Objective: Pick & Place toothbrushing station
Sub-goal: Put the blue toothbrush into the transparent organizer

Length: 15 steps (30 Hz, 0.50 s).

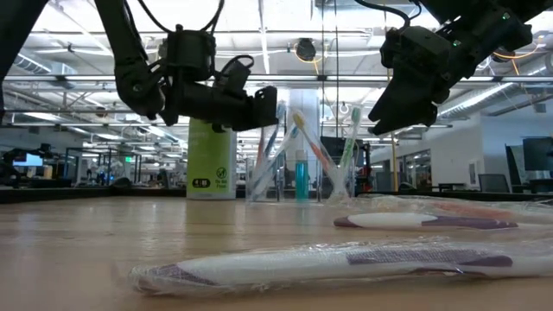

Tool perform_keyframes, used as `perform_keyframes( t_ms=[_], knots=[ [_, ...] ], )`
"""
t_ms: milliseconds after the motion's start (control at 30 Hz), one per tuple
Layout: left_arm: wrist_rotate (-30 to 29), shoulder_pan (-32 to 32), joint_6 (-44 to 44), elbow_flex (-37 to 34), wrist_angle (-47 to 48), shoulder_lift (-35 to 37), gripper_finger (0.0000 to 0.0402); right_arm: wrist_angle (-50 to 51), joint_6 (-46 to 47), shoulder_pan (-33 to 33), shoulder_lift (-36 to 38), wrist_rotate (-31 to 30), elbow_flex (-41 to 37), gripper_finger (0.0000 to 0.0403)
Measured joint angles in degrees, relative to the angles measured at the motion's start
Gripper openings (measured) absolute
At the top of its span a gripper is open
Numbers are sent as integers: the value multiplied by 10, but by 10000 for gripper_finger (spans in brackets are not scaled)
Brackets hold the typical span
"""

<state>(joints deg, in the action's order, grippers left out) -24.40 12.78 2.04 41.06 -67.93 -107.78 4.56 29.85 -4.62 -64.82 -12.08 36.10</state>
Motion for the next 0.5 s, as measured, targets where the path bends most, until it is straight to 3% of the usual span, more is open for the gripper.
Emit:
perform_keyframes(
  t_ms=[233, 500],
  knots=[
    [-72, -25, -26, 0, 82, 3, 3, 0, 1, 0, 0, 0, 0, 210],
    [-100, -47, -7, 0, 95, 4, 14, 0, 1, 0, 0, 0, 0, 210]
  ],
)
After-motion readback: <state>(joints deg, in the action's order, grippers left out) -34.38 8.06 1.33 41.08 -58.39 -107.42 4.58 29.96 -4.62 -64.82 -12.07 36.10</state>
